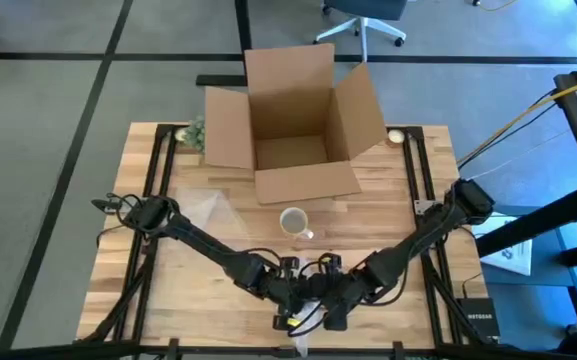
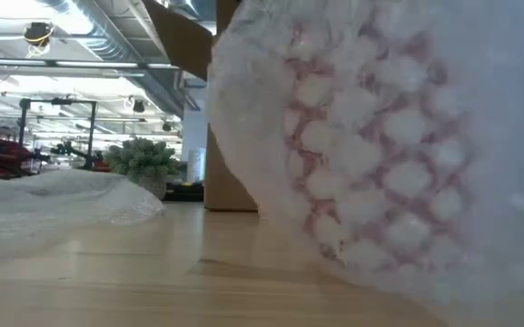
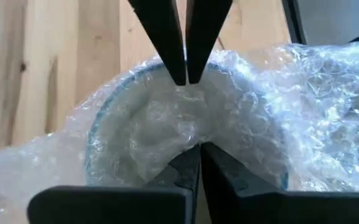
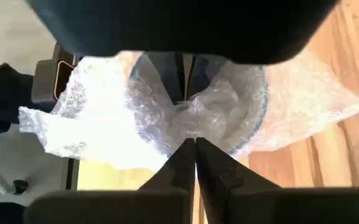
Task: Wrap mug
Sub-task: Wrap the red mug with transparent bubble wrap
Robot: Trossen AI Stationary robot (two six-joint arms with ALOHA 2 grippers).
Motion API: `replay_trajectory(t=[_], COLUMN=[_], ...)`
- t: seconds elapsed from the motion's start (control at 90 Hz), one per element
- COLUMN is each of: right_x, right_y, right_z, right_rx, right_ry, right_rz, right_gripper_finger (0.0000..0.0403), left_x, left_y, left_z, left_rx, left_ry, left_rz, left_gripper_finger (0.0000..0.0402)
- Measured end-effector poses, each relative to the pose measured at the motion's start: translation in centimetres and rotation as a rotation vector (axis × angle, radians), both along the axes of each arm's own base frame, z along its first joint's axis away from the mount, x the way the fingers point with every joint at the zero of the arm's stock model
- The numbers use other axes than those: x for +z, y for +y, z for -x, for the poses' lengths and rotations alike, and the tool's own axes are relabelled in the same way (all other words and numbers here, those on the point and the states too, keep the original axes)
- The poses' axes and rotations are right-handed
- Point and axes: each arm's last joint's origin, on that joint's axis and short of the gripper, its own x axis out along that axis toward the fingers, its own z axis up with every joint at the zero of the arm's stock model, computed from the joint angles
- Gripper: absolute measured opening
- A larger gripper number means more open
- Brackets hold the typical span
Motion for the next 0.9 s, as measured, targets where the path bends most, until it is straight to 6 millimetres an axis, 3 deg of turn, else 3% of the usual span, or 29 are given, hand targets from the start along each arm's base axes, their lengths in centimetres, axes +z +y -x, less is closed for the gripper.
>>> replay_trajectory(t=[0.111,0.244,0.378,0.422,0.522,0.589,0.656,0.733,0.9], right_x=[0.5,2.7,5.5,5.7,4.7,3.6,2.8,1.9,0.3], right_y=[0.0,-0.1,1.2,1.8,3.4,4.1,4.8,5.7,6.6], right_z=[0.1,0.3,1.5,2.1,3.1,3.8,4.1,3.8,2.3], right_rx=[-0.007,-0.001,0.018,0.011,-0.022,-0.066,-0.098,-0.101,-0.065], right_ry=[-0.010,-0.002,-0.042,-0.061,-0.084,-0.107,-0.157,-0.197,-0.254], right_rz=[0.010,0.006,-0.046,-0.053,-0.013,0.038,0.066,0.051,0.054], right_gripper_finger=[0.0000,0.0000,0.0000,0.0000,0.0000,0.0000,0.0000,0.0000,0.0000], left_x=[0.0,0.5,5.3,5.7,5.0,3.5,4.7,6.1,4.4], left_y=[0.3,0.5,1.4,1.3,1.4,1.3,1.4,1.6,1.1], left_z=[-0.2,-0.2,1.0,0.9,1.1,1.0,1.3,1.7,2.1], left_rx=[0.004,0.011,0.028,0.031,0.030,0.021,0.022,0.033,0.050], left_ry=[-0.006,-0.020,-0.113,-0.138,-0.101,-0.044,-0.080,-0.103,-0.036], left_rz=[-0.013,-0.012,0.033,0.042,0.021,-0.004,0.012,0.026,-0.031], left_gripper_finger=[0.0000,0.0000,0.0000,0.0000,0.0000,0.0000,0.0000,0.0000,0.0000])
